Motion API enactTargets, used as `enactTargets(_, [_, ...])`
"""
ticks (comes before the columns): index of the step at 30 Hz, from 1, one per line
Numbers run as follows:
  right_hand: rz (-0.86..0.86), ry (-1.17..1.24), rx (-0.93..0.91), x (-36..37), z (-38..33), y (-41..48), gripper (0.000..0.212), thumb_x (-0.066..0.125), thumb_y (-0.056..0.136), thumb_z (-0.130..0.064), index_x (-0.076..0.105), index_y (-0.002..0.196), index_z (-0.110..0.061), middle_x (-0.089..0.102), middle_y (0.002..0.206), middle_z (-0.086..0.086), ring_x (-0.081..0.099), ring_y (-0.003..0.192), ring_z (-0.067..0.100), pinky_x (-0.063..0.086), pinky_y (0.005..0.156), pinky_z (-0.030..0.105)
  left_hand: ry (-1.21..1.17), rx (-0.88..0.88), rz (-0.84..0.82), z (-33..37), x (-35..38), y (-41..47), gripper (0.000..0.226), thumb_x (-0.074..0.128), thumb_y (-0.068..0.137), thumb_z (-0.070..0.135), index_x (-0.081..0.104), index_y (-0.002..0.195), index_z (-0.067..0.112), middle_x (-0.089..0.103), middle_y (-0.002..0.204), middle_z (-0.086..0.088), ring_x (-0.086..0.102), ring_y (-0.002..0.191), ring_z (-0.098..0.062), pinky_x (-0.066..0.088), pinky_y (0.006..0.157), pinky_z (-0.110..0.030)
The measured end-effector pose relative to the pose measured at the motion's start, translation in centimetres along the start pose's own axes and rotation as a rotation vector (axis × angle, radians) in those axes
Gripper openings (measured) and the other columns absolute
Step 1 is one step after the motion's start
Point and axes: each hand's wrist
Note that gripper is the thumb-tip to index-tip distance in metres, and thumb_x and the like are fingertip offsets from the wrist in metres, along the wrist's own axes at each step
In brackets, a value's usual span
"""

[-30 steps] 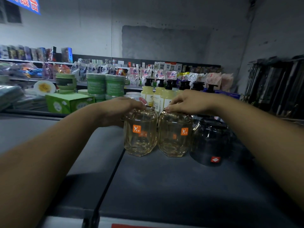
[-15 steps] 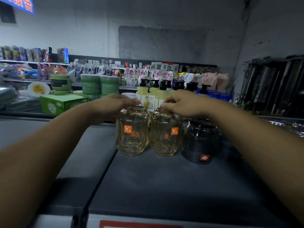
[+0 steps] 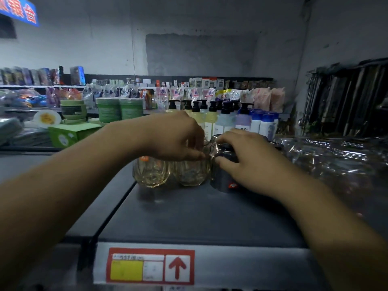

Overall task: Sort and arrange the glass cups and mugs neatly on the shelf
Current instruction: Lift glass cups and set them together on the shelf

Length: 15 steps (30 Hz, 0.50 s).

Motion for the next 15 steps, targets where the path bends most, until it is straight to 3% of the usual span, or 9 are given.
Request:
enactTargets(4, [0.069,0.011,-0.003,0.9,0.0,-0.4,0.026,0.059,0.093,-0.032,0.062,0.115,-0.019,0.06,0.113,0.0,0.056,0.106,0.022,0.051,0.09,0.044,0.106,-0.174,-0.121,2.0,-0.3,1.0,0.022,0.064,0.094,0.038,0.075,0.093,0.019,0.073,0.087,0.0,0.067,0.08,-0.019,0.058,0.077,-0.041])
enactTargets(8, [0.057,0.081,-0.009,1.0,0.1,-0.8,0.031,0.058,0.093,-0.029,0.061,0.122,-0.017,0.059,0.119,0.0,0.054,0.111,0.022,0.049,0.095,0.043,-0.123,-0.332,-0.141,2.9,0.5,1.3,0.017,0.065,0.094,0.016,0.074,0.079,0.013,0.076,0.073,0.0,0.072,0.057,-0.009,0.063,0.069,-0.034])
enactTargets(15, [0.062,0.151,0.003,0.7,0.3,-1.1,0.038,0.057,0.095,-0.028,0.059,0.13,-0.013,0.059,0.128,0.002,0.05,0.12,0.022,0.046,0.101,0.04,-0.317,-0.477,0.069,4.4,0.1,-1.4,0.009,0.066,0.096,0.011,0.074,0.091,0.008,0.076,0.08,-0.002,0.071,0.054,-0.004,0.063,0.067,-0.037])
Point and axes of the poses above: each hand's wrist, its own y-axis towards the middle knuckle, its own x-axis out of the palm, z = x × y
